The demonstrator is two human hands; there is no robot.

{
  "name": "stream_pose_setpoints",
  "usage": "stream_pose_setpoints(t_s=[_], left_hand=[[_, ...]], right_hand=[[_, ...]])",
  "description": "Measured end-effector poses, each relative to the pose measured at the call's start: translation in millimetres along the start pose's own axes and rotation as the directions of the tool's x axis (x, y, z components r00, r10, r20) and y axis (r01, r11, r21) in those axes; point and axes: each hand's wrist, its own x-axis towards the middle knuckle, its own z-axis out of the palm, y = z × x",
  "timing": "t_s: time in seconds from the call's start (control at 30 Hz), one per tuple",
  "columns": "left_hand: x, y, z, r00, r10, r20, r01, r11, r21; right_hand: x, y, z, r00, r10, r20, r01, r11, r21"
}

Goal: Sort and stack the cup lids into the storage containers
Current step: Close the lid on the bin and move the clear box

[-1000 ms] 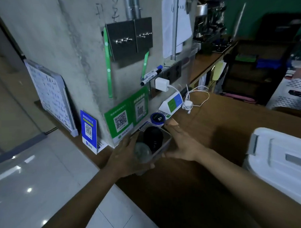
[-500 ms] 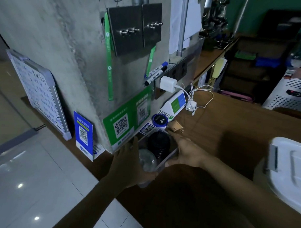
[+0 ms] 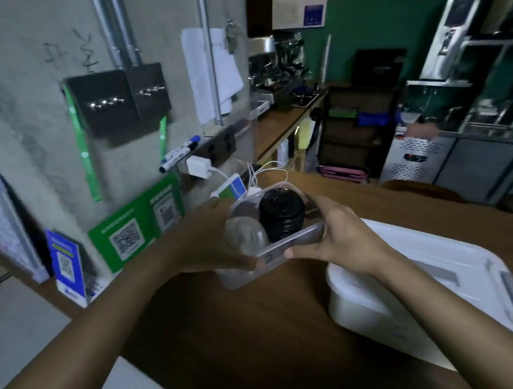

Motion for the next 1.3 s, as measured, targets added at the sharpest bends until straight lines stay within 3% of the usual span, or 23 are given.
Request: stream_pose_setpoints(t_s=[0.13, 0.27, 0.57, 0.63, 0.7, 0.8, 0.87, 1.3], left_hand=[[33.7, 63.0, 12.8, 0.994, 0.089, 0.056, -0.085, 0.994, -0.075], [60.6, 121.6, 34.9, 0.962, 0.226, 0.150, -0.224, 0.974, -0.034], [117.5, 179.1, 70.0, 0.816, 0.398, 0.420, -0.408, 0.910, -0.071], [127.8, 181.9, 70.1, 0.785, 0.414, 0.462, -0.430, 0.900, -0.077], [135.0, 183.9, 68.1, 0.756, 0.428, 0.496, -0.456, 0.887, -0.072], [140.2, 184.6, 66.9, 0.739, 0.438, 0.512, -0.475, 0.878, -0.065], [142.9, 183.0, 67.5, 0.734, 0.446, 0.513, -0.485, 0.872, -0.065], [144.6, 179.4, 71.6, 0.702, 0.483, 0.523, -0.516, 0.851, -0.092]], right_hand=[[-55.2, 23.3, -56.8, 0.988, 0.075, -0.132, -0.079, 0.996, -0.030], [-114.3, 49.5, -97.2, 0.958, 0.207, -0.198, -0.220, 0.974, -0.047], [-196.6, 82.3, -118.6, 0.855, 0.460, -0.240, -0.474, 0.880, -0.003], [-202.7, 82.2, -115.5, 0.865, 0.412, -0.286, -0.467, 0.869, -0.164], [-202.3, 80.4, -113.4, 0.922, 0.252, -0.293, -0.357, 0.843, -0.402], [-193.8, 78.2, -108.9, 0.979, 0.136, -0.151, -0.197, 0.813, -0.548], [-187.8, 78.3, -102.6, 0.978, 0.174, -0.113, -0.208, 0.811, -0.546], [-179.9, 73.1, -87.5, 0.939, 0.254, -0.231, -0.335, 0.821, -0.462]])
